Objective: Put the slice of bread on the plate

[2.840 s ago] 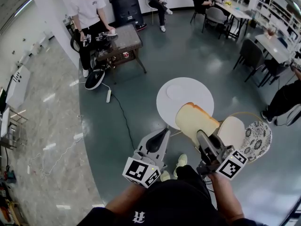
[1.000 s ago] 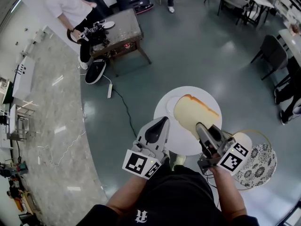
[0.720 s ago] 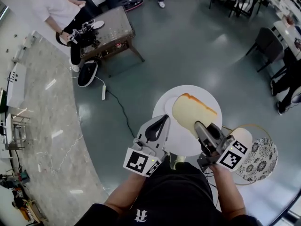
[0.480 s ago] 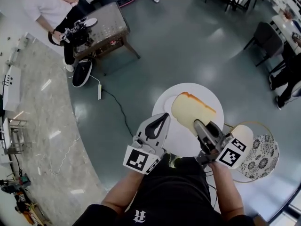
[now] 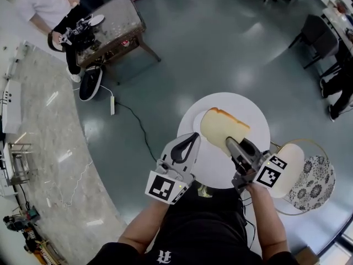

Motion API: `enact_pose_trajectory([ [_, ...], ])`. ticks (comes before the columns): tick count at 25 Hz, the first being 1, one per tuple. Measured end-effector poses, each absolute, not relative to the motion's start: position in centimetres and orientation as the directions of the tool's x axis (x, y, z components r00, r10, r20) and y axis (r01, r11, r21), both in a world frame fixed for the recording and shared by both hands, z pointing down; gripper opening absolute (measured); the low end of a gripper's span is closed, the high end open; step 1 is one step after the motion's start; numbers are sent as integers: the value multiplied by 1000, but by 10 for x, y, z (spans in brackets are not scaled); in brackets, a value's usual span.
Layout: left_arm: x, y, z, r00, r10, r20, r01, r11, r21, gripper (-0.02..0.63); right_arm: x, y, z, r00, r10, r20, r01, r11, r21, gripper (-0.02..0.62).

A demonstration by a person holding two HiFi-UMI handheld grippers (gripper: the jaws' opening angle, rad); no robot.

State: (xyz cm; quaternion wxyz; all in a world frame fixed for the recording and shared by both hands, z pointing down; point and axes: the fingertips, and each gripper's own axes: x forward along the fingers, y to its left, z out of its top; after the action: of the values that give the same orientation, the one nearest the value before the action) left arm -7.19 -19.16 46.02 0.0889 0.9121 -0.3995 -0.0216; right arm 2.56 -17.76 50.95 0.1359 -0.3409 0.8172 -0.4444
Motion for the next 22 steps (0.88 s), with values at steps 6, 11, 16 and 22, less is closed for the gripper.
enact_pose_trajectory([
  [6,-69,-210,506,684,-728,52,-722,-665,188,6,18,-195,572,-744,-656,127,-432,326,-841,91],
  [11,-70,-221,537,682,-728,70,-725,-661,196,6,12,-204,619,-752,-639,164,-432,290,-854,91],
  [16,-61,-217,559,686,-723,81,-722,-663,198,6,17,-199,656,-758,-625,186,-419,248,-873,91],
  [22,-64,-227,578,686,-720,101,-723,-659,208,6,7,-209,693,-763,-595,251,-442,197,-875,90],
])
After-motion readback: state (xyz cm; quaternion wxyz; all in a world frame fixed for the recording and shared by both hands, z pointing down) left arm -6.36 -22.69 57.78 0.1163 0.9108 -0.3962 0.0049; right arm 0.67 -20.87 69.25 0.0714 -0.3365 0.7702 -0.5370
